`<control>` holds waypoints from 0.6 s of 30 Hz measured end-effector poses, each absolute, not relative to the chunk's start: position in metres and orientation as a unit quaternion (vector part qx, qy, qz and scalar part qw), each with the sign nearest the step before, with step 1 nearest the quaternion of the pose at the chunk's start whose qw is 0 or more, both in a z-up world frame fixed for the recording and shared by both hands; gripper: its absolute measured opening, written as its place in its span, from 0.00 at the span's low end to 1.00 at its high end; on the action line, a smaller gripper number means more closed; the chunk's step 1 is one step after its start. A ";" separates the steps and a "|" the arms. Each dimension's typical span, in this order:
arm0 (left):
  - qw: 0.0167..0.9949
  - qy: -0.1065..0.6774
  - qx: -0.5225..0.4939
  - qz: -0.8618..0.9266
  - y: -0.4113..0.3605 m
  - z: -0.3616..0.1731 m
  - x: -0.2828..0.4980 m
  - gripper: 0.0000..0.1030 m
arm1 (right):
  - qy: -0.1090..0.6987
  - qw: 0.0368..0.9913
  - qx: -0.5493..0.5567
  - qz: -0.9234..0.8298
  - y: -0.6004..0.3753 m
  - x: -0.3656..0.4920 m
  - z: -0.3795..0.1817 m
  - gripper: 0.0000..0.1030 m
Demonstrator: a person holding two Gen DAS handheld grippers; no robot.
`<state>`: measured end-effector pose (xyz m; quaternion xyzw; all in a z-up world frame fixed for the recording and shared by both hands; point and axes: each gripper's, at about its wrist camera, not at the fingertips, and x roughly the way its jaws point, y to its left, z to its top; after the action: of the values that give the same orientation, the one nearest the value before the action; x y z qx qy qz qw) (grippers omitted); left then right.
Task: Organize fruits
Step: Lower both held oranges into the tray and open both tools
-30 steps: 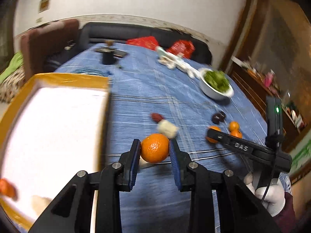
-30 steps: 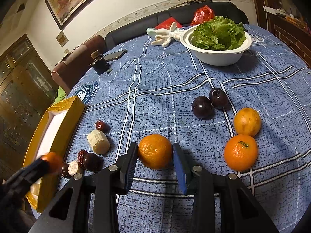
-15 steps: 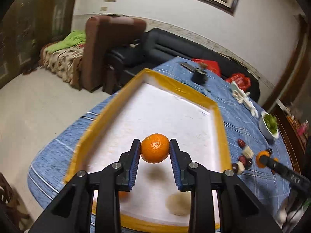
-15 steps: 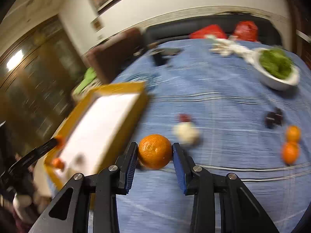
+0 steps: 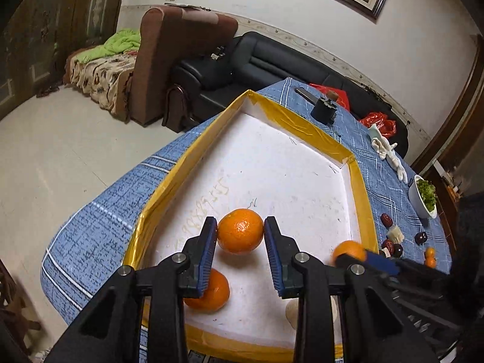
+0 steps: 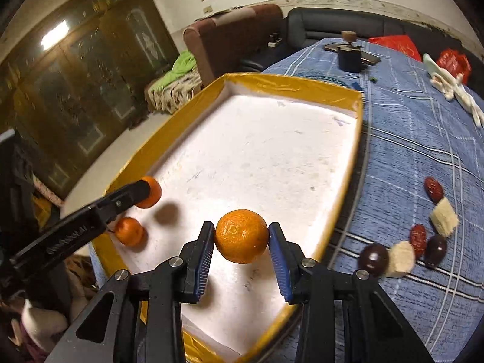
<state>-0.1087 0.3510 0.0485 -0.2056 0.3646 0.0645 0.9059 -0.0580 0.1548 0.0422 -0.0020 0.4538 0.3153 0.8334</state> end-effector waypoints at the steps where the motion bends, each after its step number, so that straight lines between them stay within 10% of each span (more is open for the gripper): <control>1: 0.905 0.364 -0.210 0.063 0.352 0.049 -0.111 0.34 | 0.458 0.831 -0.006 0.317 0.159 -0.059 0.038 0.40; 18: 0.906 0.336 -0.253 0.054 0.342 0.081 -0.145 0.74 | 0.419 0.855 0.018 0.306 0.132 -0.073 0.064 0.61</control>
<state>-0.1451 0.3415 0.0808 -0.2533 0.3362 0.0538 0.9055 -0.0733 0.1317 0.0636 0.0177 0.4189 0.3058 0.8548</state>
